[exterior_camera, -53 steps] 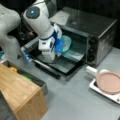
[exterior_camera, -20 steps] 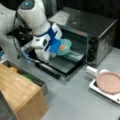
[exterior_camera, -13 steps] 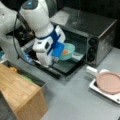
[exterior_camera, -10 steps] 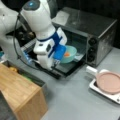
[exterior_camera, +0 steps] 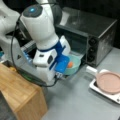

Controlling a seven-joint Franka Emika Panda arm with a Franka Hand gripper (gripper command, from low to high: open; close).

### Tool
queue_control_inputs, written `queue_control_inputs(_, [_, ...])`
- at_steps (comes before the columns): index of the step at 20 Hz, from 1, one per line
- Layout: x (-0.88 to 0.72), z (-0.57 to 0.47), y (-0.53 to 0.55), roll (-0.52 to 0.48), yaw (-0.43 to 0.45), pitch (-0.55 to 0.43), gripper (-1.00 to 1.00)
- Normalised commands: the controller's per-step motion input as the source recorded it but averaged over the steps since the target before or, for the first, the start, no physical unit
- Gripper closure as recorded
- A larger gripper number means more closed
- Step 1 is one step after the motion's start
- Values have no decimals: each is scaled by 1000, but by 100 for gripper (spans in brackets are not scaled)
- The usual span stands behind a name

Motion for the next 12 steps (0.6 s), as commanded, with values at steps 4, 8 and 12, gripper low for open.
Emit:
queue_control_inputs(4, [566,185,-154,-124,129,229,100])
queue_control_inputs(8, [628,165,-325,-133,91,244,100])
queue_control_inputs(12, [746,103,-394,-46,-9,264,100])
